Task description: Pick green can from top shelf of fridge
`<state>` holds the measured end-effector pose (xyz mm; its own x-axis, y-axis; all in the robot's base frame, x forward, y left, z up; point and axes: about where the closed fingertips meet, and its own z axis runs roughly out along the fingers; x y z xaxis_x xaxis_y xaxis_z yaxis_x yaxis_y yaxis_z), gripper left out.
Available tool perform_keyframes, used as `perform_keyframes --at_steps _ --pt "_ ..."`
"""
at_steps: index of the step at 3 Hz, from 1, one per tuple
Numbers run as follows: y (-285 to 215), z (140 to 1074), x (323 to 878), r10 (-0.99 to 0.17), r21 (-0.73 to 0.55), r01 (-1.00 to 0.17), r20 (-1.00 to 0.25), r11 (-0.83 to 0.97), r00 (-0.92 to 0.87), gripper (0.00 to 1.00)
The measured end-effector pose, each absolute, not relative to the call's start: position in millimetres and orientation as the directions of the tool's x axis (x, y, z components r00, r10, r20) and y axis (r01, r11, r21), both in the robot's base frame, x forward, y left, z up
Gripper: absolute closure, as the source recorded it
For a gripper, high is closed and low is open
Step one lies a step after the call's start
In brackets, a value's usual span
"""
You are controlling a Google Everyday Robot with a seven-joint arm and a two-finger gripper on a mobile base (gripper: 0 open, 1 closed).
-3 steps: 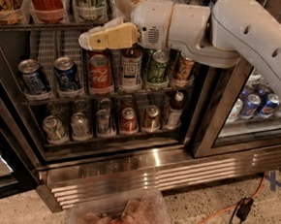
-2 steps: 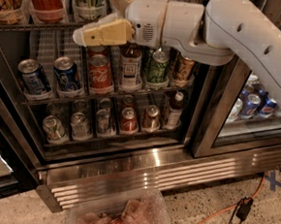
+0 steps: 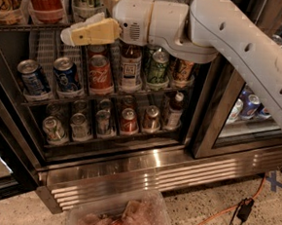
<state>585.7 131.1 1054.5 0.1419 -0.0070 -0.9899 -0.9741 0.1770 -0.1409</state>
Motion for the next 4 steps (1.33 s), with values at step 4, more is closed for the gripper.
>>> perform_keyframes --at_steps 4 --pt "118 1058 605 -0.003 -0.113 -0.915 -0.993 0.387 0.121 0.0"
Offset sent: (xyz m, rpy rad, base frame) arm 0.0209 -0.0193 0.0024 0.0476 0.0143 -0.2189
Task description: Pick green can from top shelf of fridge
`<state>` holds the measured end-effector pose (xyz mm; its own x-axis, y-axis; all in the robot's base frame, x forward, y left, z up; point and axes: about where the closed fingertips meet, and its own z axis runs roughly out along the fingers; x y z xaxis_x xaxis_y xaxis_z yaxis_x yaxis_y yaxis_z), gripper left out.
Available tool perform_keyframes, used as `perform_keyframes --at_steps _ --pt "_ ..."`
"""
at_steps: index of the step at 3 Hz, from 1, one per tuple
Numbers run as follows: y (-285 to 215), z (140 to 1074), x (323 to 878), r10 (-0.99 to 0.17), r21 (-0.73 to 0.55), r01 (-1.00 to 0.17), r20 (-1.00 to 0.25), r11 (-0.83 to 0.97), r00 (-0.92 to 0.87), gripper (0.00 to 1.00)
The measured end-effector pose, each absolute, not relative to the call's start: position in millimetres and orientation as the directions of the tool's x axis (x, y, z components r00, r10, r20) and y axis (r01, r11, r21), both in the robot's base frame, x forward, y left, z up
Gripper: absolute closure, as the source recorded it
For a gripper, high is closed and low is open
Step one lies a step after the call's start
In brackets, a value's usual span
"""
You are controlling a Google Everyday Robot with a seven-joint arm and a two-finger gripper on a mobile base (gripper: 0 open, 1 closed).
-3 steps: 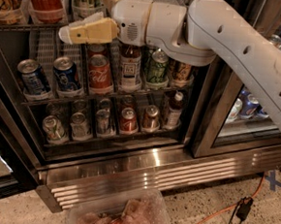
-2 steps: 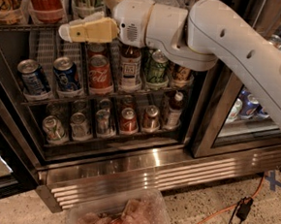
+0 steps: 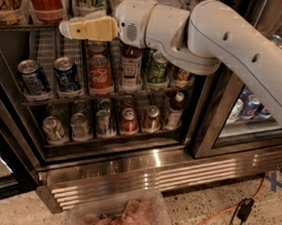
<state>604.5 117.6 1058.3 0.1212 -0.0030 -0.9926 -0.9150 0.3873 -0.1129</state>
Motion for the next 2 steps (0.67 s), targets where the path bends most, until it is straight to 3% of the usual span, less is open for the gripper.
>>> perform_keyframes --at_steps 2 --pt "129 1066 625 0.027 -0.142 -0.913 -0.986 0.382 0.164 0.0"
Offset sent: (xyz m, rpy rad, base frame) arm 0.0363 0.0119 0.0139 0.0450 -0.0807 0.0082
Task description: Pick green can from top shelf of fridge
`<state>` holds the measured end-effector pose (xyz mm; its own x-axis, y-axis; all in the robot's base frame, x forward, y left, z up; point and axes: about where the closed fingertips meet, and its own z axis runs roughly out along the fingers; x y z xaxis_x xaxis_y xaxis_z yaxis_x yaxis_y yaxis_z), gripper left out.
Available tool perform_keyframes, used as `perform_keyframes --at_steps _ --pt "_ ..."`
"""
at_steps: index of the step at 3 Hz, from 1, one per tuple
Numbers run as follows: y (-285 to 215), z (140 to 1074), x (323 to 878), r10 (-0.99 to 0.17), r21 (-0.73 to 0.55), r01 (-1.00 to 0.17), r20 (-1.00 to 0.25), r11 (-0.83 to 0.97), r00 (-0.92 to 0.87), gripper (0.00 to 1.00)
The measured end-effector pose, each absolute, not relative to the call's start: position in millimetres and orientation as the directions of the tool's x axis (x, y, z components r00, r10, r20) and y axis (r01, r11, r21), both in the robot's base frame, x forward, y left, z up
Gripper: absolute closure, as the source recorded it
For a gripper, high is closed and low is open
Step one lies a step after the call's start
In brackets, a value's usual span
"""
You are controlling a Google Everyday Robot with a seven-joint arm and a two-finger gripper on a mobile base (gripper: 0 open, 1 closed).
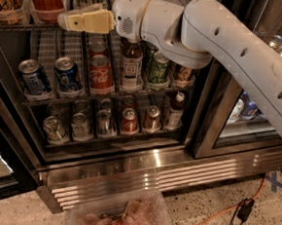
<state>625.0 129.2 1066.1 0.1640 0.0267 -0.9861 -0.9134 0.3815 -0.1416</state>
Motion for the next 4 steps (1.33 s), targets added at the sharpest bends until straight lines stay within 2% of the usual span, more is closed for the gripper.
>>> perform_keyframes --at_steps 4 --pt "149 1063 640 0.039 -0.169 -0.942 -0.981 0.289 0.188 0.0"
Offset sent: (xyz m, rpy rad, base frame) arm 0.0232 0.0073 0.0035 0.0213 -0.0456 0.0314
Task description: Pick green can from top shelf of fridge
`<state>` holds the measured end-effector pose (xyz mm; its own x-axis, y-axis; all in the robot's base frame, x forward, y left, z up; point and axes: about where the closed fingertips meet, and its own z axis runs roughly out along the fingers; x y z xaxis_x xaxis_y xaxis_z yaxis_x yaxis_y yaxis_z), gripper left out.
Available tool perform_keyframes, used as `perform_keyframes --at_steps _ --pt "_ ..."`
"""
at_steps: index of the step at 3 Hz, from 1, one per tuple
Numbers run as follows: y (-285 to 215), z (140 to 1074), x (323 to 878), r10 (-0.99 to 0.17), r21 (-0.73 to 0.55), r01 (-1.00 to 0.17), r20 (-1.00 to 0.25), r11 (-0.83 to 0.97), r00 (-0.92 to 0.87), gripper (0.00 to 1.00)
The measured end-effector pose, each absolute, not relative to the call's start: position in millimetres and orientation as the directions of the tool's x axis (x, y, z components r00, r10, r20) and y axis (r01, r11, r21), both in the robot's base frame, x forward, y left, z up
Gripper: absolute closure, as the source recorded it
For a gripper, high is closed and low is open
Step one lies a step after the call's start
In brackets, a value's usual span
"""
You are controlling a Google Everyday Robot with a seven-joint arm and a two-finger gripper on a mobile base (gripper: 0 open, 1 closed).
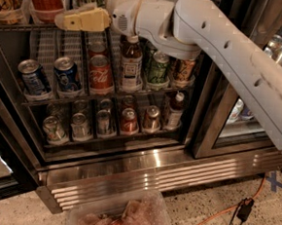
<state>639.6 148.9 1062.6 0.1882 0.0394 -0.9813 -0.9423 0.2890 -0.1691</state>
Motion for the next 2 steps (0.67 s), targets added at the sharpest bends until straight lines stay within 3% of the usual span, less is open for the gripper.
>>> perform_keyframes --at_steps 2 --pt "161.9 1063.4 639.8 0.05 -0.173 -0.954 -0.98 0.246 0.191 0.0"
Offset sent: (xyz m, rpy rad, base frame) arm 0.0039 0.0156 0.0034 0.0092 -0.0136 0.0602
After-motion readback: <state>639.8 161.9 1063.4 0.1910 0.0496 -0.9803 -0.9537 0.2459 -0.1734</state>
